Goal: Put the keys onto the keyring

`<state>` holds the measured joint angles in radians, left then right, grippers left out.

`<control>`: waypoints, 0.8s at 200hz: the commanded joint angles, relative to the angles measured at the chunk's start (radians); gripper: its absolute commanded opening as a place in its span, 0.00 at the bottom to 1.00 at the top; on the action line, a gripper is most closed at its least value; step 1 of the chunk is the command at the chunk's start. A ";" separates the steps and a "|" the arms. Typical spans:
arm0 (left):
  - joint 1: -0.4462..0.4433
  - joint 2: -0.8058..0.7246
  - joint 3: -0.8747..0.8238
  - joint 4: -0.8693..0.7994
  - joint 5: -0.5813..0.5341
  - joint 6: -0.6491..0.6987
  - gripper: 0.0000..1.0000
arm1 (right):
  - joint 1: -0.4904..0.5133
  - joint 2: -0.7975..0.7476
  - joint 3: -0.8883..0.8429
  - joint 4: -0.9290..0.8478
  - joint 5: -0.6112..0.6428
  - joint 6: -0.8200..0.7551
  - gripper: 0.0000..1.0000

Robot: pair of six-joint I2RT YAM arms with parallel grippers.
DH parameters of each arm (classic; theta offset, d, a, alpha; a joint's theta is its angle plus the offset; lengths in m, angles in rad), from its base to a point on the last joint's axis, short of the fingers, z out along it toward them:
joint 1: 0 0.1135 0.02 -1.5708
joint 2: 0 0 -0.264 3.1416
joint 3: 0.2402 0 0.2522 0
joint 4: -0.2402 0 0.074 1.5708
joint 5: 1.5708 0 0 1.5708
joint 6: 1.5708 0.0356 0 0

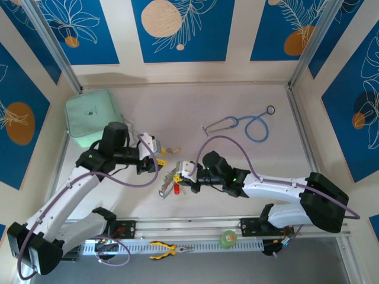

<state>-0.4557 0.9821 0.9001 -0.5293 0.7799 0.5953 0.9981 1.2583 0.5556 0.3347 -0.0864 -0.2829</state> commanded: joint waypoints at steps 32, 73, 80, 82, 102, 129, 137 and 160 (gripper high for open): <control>-0.020 0.064 0.040 -0.137 0.105 0.204 0.49 | -0.009 -0.026 0.036 -0.040 -0.018 -0.019 0.00; -0.021 0.104 0.079 -0.313 0.028 0.306 0.56 | -0.009 -0.024 0.038 -0.040 -0.022 -0.028 0.00; -0.021 0.113 0.083 -0.337 0.022 0.318 0.60 | -0.009 -0.023 0.038 -0.041 -0.024 -0.029 0.00; -0.021 0.116 0.083 -0.343 0.019 0.320 0.61 | -0.009 -0.022 0.039 -0.040 -0.024 -0.030 0.00; -0.021 0.149 0.082 -0.359 0.021 0.326 0.67 | -0.009 -0.020 0.040 -0.037 -0.029 -0.035 0.00; -0.023 0.179 0.076 -0.328 0.063 0.313 0.77 | -0.009 -0.023 0.041 -0.040 -0.029 -0.041 0.00; -0.022 0.190 0.076 -0.331 0.075 0.319 0.78 | -0.009 -0.023 0.040 -0.039 -0.029 -0.041 0.00; -0.023 0.220 0.083 -0.339 0.091 0.342 0.79 | -0.010 -0.022 0.040 -0.032 -0.028 -0.036 0.00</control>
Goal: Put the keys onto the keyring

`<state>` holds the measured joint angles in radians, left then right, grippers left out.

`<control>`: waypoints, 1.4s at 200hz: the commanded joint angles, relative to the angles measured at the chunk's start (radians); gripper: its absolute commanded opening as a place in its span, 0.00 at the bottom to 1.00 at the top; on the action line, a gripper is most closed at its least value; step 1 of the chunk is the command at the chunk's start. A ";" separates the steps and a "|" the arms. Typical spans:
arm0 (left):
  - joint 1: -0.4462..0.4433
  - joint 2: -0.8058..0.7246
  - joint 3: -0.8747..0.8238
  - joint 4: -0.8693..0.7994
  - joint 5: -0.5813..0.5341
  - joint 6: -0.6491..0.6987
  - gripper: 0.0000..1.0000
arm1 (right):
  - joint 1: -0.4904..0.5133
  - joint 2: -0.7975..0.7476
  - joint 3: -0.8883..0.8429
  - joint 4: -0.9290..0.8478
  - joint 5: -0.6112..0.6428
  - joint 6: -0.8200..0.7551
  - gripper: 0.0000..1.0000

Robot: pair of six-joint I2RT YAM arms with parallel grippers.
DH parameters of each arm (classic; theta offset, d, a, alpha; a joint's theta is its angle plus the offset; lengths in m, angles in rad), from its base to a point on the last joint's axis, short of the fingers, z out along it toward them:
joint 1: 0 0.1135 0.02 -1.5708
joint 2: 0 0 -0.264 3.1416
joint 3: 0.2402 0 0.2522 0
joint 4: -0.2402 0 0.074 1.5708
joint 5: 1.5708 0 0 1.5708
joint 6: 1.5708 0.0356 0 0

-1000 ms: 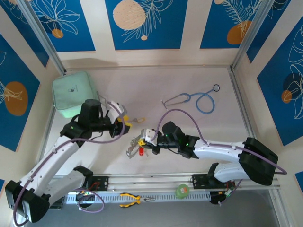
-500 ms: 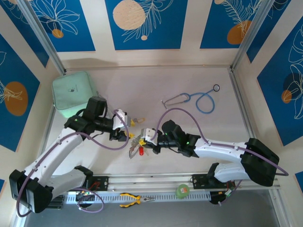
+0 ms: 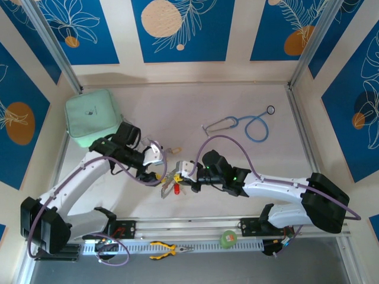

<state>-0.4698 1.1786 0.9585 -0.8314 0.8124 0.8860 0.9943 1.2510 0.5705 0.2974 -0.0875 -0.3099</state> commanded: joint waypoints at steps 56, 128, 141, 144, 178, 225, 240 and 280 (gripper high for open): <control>-0.029 0.088 0.030 -0.071 0.056 0.100 0.78 | -0.004 -0.010 0.023 0.018 -0.026 -0.005 0.00; -0.039 0.094 0.049 -0.142 0.035 0.115 0.47 | -0.005 -0.010 0.017 0.022 -0.019 0.000 0.00; -0.039 0.083 0.050 -0.157 0.030 0.113 0.43 | -0.006 -0.010 0.016 0.024 -0.019 0.001 0.00; -0.040 0.080 0.049 -0.160 0.030 0.112 0.42 | -0.005 -0.010 0.016 0.025 -0.020 0.002 0.00; -0.038 0.063 0.046 -0.209 0.026 0.108 0.34 | -0.005 -0.010 0.014 0.024 -0.018 0.000 0.00; -0.046 0.040 0.034 -0.254 0.046 0.086 0.32 | -0.005 -0.009 0.016 0.026 -0.018 0.003 0.00; -0.051 0.048 0.036 -0.286 0.060 0.086 0.33 | -0.004 -0.008 0.017 0.026 -0.020 0.003 0.00; -0.050 0.022 0.052 -0.265 0.038 0.056 0.35 | -0.002 -0.007 0.017 0.025 -0.027 -0.001 0.00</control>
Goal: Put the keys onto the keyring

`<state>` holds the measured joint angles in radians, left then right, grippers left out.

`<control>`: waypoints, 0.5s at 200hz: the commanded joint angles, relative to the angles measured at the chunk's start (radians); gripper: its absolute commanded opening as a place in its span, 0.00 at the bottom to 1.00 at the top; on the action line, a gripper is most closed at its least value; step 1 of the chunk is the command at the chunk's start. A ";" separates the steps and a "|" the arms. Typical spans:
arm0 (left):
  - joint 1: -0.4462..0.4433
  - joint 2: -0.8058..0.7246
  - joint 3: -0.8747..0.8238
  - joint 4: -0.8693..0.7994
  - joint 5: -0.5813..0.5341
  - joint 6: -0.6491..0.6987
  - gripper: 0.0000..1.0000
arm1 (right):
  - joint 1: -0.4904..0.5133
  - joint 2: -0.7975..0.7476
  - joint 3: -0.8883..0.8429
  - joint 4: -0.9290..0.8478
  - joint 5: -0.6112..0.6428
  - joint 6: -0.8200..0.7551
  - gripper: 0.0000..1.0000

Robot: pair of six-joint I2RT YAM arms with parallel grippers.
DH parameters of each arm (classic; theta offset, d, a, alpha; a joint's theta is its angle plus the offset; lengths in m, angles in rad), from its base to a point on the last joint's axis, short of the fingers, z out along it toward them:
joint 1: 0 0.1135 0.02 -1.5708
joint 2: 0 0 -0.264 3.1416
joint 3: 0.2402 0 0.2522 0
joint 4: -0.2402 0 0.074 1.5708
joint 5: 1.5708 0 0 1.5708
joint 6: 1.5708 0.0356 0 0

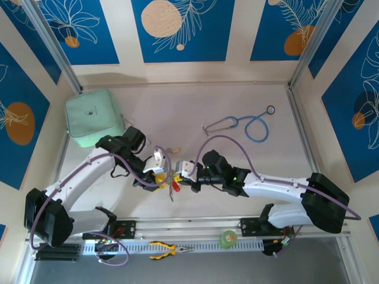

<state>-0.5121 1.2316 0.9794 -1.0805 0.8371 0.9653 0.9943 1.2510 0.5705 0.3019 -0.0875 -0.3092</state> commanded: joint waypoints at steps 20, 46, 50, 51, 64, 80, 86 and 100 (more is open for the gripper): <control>-0.005 -0.084 0.033 0.111 -0.035 -0.099 0.37 | 0.001 -0.007 0.020 0.013 -0.032 -0.014 0.00; 0.005 -0.144 0.003 0.278 -0.117 -0.177 0.40 | 0.003 -0.011 0.021 0.011 -0.038 -0.021 0.00; 0.006 -0.147 -0.003 0.295 -0.138 -0.175 0.41 | 0.002 -0.010 0.020 0.011 -0.040 -0.022 0.00; 0.006 -0.147 -0.003 0.300 -0.143 -0.175 0.41 | 0.001 -0.010 0.021 0.011 -0.040 -0.022 0.00; 0.007 -0.141 -0.013 0.337 -0.187 -0.169 0.40 | 0.000 -0.009 0.020 0.012 -0.043 -0.026 0.00; 0.006 -0.121 -0.016 0.367 -0.199 -0.153 0.40 | 0.001 -0.007 0.022 0.011 -0.044 -0.028 0.00; 0.006 -0.114 -0.017 0.373 -0.196 -0.145 0.40 | 0.000 -0.007 0.024 0.010 -0.043 -0.029 0.00; 0.004 -0.093 -0.017 0.373 -0.182 -0.114 0.40 | 0.000 -0.007 0.025 0.010 -0.040 -0.029 0.00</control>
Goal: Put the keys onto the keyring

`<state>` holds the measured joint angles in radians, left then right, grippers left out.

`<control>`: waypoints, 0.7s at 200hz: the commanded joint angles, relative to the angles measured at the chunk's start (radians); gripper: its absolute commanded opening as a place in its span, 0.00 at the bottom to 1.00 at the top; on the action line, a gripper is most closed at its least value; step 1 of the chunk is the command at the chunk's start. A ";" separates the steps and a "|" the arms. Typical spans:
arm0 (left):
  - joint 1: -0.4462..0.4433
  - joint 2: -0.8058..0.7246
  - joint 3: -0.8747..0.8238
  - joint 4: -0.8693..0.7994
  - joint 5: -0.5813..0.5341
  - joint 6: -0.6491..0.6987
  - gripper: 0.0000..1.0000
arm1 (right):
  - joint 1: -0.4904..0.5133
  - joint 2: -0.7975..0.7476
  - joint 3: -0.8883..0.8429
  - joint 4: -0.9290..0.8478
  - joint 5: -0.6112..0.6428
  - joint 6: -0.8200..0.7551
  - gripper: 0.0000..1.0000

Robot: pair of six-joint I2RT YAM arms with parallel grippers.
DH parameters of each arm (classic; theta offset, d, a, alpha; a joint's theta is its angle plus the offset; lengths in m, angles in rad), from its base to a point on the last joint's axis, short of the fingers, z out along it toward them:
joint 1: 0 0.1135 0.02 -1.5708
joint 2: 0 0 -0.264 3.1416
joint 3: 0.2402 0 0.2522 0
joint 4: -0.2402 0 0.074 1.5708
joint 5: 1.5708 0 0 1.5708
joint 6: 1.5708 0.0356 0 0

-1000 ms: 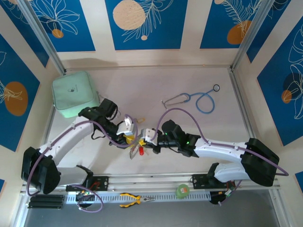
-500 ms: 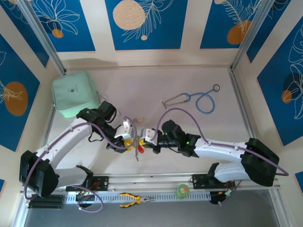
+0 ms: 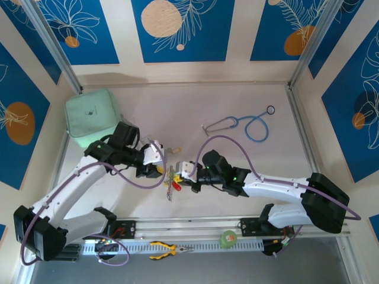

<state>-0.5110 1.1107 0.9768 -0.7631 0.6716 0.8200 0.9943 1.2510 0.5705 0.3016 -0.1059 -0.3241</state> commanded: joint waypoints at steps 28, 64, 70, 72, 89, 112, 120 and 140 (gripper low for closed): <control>-0.003 0.052 -0.020 0.042 -0.010 0.081 0.40 | 0.000 -0.007 0.027 0.010 -0.017 -0.014 0.00; -0.003 0.034 -0.052 0.023 0.020 0.142 0.38 | -0.001 0.002 0.036 0.011 -0.012 -0.011 0.00; -0.004 0.034 -0.058 0.019 0.020 0.150 0.38 | 0.000 0.004 0.036 0.013 -0.011 -0.011 0.00; -0.003 0.034 -0.061 0.017 0.020 0.153 0.37 | -0.001 0.005 0.036 0.013 -0.011 -0.010 0.00; -0.005 0.037 -0.069 0.003 0.023 0.173 0.36 | 0.000 0.007 0.037 0.016 -0.009 -0.007 0.00; -0.006 0.043 -0.076 0.003 0.033 0.184 0.34 | 0.000 0.007 0.039 0.018 -0.007 -0.004 0.00; -0.006 0.043 -0.079 0.007 0.038 0.185 0.34 | -0.001 0.007 0.038 0.017 -0.007 -0.003 0.00; -0.005 0.043 -0.081 0.007 0.046 0.187 0.34 | 0.000 0.007 0.039 0.018 -0.005 0.000 0.00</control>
<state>-0.5110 1.1599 0.9073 -0.7361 0.6685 0.9691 0.9943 1.2541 0.5819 0.3016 -0.1051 -0.3241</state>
